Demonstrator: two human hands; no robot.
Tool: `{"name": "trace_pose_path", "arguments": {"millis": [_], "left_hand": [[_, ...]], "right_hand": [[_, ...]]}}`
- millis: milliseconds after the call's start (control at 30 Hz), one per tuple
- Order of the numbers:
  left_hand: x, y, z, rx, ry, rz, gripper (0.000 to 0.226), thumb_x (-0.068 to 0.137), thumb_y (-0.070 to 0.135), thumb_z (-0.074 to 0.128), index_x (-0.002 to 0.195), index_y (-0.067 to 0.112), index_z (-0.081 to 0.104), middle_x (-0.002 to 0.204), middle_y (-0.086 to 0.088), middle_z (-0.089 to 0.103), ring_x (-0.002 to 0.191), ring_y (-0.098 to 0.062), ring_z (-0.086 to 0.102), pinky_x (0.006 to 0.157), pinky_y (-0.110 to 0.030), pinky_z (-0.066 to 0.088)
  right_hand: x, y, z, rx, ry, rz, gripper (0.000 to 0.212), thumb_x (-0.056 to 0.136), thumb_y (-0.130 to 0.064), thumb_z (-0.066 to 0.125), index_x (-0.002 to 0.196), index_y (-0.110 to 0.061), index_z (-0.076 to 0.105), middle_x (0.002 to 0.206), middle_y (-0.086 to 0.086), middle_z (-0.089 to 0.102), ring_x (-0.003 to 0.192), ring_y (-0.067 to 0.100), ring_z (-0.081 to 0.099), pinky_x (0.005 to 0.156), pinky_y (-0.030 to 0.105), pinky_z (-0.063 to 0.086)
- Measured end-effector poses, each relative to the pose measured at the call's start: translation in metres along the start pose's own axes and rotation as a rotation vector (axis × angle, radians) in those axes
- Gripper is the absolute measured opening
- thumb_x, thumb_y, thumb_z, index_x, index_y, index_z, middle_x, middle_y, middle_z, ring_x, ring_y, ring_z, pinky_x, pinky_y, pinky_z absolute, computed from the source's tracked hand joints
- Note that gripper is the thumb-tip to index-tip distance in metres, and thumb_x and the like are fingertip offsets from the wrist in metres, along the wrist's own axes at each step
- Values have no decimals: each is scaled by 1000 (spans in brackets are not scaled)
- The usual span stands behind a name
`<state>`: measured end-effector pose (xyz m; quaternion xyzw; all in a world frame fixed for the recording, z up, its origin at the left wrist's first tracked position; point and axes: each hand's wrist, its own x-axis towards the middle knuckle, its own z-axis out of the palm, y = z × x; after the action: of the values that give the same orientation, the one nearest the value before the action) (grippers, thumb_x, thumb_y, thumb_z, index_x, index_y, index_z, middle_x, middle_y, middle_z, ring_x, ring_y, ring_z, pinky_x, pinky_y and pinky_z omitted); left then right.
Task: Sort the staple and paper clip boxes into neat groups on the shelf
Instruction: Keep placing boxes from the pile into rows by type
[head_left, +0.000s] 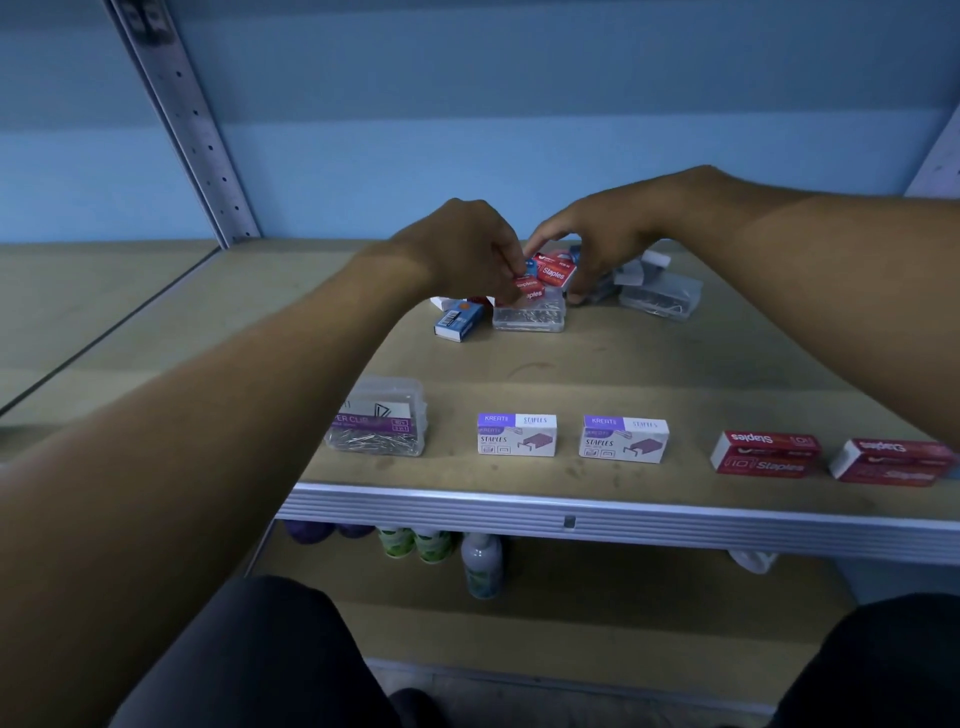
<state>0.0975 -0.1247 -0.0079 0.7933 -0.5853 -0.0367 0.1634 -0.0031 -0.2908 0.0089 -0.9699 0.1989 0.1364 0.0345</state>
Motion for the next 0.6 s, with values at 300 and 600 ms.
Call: {"name": "trace_pose_path", "arguments": {"millis": [300,600], "left_hand": [[4,-2,3,16,-9,-22,28,81,26,78,109,21,76,111,3,71,95,-13,67,76,-23,49],[-2,4,4,41,-6,-31,29,78,28,80,105,26,69,109,7,63,104,-15,60,80,-26,48]], "right_hand": [[-8,-1,6,-22,162,-31,63,71,-33,89,127,-35,59,136,-7,58,115,20,54,96,39,49],[-38,4,7,-10,296,-87,57,72,-22,86,119,-39,56,104,-2,65,93,20,60,83,43,55]]}}
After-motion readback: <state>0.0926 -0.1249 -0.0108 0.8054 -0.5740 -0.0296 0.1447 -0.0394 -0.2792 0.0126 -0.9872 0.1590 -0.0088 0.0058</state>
